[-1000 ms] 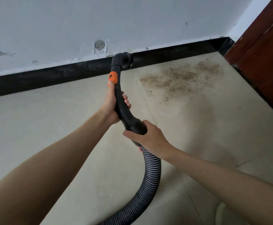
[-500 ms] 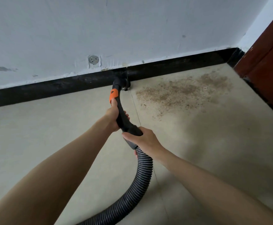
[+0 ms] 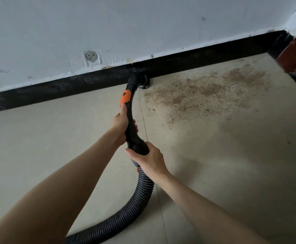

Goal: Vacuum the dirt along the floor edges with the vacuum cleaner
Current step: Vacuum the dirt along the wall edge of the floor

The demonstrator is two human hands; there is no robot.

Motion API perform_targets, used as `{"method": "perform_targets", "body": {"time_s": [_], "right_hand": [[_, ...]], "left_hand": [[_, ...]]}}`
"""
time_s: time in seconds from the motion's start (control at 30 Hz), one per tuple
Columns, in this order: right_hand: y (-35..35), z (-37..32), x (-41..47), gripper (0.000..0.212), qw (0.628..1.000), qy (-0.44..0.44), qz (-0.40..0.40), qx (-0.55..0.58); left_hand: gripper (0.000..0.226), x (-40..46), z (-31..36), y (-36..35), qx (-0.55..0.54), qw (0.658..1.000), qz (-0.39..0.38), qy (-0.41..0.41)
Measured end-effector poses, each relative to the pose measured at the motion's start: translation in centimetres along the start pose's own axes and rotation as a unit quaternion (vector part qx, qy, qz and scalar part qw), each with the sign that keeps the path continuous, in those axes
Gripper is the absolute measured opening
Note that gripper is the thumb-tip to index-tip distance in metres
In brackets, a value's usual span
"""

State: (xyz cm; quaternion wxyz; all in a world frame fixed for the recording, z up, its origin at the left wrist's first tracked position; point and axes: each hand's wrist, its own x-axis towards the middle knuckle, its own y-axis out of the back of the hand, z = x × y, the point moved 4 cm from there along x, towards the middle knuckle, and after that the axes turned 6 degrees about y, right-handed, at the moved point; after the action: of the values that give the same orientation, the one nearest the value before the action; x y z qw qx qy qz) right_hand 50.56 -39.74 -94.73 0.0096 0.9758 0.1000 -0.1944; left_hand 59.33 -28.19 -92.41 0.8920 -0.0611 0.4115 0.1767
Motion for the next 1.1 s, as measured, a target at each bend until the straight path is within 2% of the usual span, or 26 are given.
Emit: {"method": "perform_targets", "body": {"time_s": [0.23,0.6,0.7,0.8,0.9,0.97,1.1], "right_hand": [[1.9,0.2,-0.1,0.03,0.999,-0.001,0.029,0.031],[2.0,-1.1,-0.7,0.029,0.998,0.007,0.021,0.056],[0.9,-1.5,-1.3,0.031,1.0,0.015,-0.022,0.003],[0.1,-2.6,-1.4,0.039,0.989,-0.003,-0.118,-0.086],[0.7,-4.5,-1.6,0.022,0.964,-0.023,-0.205,-0.169],[1.6,-6.8,-1.3,0.014,0.969,-0.012,-0.17,-0.181],[0.8,-14.4,0.5,0.027,0.992,0.059,-0.015,-0.112]], "left_hand": [[0.059,-0.5,0.3,-3.6,0.071,0.996,-0.042,-0.018],[0.053,-1.9,1.9,-4.2,0.087,0.992,-0.085,-0.029],[0.045,-3.2,2.3,-2.7,0.083,0.989,-0.107,-0.065],[0.04,-4.6,3.3,-0.4,0.106,0.98,-0.132,-0.102],[0.037,-6.0,4.8,2.1,0.133,0.97,-0.15,-0.138],[0.032,-6.8,5.8,3.7,0.118,0.969,-0.166,-0.141],[0.025,-9.2,7.4,6.9,0.06,0.97,-0.196,-0.131]]}}
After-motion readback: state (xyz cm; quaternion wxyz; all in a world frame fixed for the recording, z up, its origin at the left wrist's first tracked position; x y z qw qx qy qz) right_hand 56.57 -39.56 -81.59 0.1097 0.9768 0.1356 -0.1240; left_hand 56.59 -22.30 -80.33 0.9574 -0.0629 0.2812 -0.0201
